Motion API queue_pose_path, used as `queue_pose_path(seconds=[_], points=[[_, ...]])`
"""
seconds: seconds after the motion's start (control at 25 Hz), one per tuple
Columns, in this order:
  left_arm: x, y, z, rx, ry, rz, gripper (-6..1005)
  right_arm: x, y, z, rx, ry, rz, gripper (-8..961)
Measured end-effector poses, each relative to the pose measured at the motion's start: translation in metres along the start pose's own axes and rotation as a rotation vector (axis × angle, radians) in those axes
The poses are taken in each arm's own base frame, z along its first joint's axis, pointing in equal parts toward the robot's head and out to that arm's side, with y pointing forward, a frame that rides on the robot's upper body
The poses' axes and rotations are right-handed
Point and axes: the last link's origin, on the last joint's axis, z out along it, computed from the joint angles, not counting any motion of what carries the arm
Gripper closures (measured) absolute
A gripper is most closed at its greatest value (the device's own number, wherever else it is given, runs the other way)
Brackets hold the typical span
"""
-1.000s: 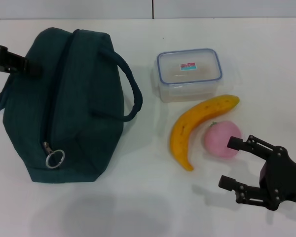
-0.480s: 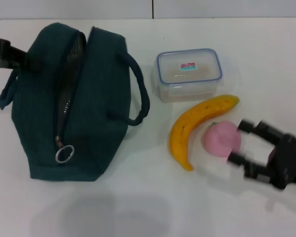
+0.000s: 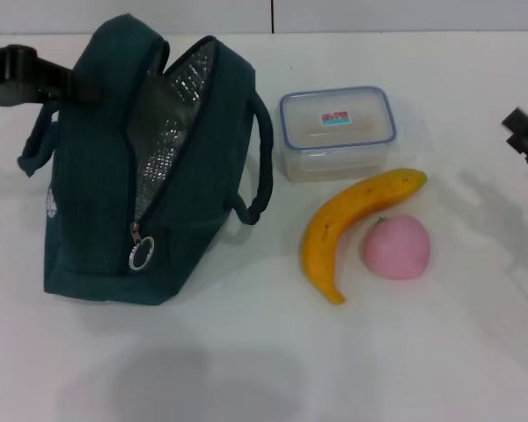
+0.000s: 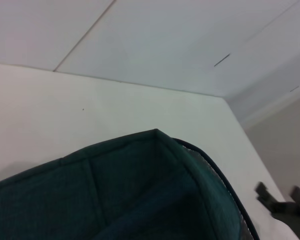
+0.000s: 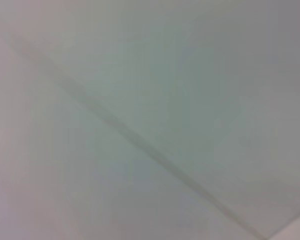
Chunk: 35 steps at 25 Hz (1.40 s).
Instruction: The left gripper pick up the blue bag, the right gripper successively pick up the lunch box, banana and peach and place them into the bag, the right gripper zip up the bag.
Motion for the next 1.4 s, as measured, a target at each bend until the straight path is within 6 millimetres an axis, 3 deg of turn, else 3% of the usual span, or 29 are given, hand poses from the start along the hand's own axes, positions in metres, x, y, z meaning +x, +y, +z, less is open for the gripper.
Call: queue_pose_path(seconds=[0.32, 0.68, 1.4], points=[[0.005, 0.000, 0.002, 0.001, 0.038, 0.010, 962, -0.004, -0.022, 0.050, 0.173, 0.034, 0.170, 84], [0.009, 0.004, 0.004, -0.027, 0.074, 0.030, 962, 0.008, -0.016, 0.103, 0.218, 0.136, 0.199, 84], [0.011, 0.007, 0.010, -0.056, 0.092, 0.033, 962, 0.017, -0.009, 0.131, 0.248, 0.254, 0.191, 85]])
